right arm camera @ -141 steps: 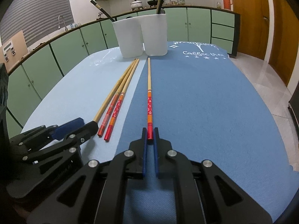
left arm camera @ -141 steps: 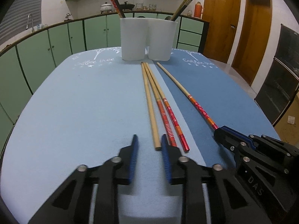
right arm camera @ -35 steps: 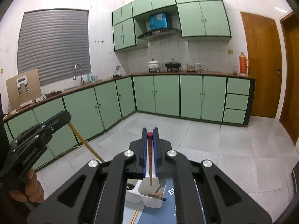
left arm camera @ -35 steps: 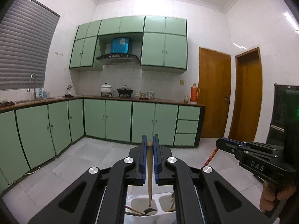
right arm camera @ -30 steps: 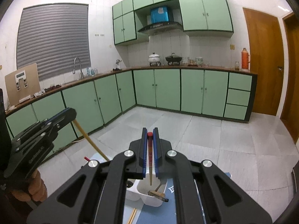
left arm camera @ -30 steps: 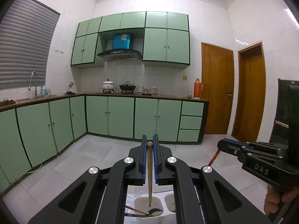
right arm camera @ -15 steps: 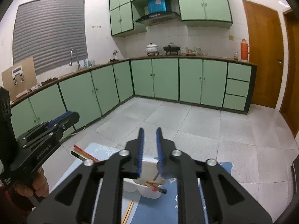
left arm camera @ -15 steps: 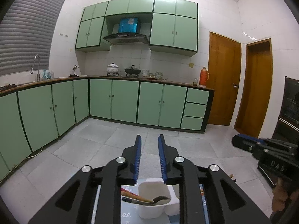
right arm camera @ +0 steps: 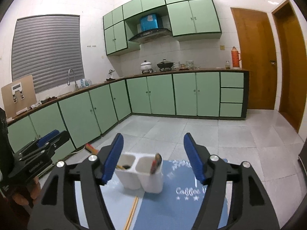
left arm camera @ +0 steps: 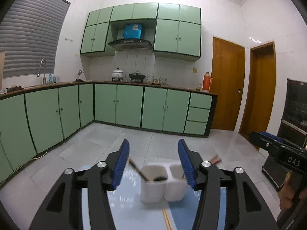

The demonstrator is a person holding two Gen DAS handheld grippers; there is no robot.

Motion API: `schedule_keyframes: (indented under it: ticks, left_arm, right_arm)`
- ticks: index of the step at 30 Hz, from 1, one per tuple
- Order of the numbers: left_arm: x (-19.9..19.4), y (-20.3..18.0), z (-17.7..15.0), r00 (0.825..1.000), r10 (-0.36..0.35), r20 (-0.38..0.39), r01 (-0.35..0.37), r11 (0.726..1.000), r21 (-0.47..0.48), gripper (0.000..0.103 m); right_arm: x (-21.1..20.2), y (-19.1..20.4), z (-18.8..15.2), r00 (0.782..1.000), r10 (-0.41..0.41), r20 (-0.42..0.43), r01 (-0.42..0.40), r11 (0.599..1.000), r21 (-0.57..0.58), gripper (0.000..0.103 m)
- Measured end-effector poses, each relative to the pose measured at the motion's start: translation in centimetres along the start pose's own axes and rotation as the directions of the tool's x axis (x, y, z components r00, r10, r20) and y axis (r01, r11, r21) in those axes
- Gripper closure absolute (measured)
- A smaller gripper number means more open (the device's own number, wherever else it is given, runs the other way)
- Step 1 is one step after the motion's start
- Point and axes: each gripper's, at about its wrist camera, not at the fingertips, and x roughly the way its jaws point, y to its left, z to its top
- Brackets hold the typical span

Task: Organize utensils
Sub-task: 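Move both open tools back over the last two red chopsticks, then grasp a red-patterned chopstick with the right tool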

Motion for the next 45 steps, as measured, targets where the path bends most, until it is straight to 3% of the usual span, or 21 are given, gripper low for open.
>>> schedule_keyframes:
  ticks: [6,14,24,38,45]
  left_arm:
    - [-1.2,0.6,-4.9,0.994,0.014,-0.109,-0.015,1.000,-0.013,0.046]
    - [-1.7,2.0,-10.8,0.967,0.055,-0.249,-0.058,0.998,-0.005,0.041]
    - [-1.9,2.2,-15.4,0.936,0.049,-0.349,-0.054,0.999,-0.005,0.027]
    - [-1.6,2.7,-21.0,0.887,0.073,-0.455,-0.078,0.997,0.006,0.019]
    - [-2.2,3.3,-21.4,0.885,0.075,-0.460,-0.091,0.996,-0.013,0.018]
  right_arm:
    - [-1.3,0.5,-4.5,0.999,-0.030,-0.040,0.030,1.000,-0.001,0.032]
    - [-1.1,0.9,-10.3,0.988,-0.051,-0.146,0.055,0.998,0.020,0.017]
    - [-0.6,1.6,-15.3,0.967,-0.070,-0.245,0.075,0.997,0.011,0.012]
    - [0.0,3.0,-21.0,0.933,-0.045,-0.358,0.052,0.999,0.009,0.011]
    - [-0.6,5.1,-22.8,0.927,-0.023,-0.374,0.026,1.000,0.003,0.012]
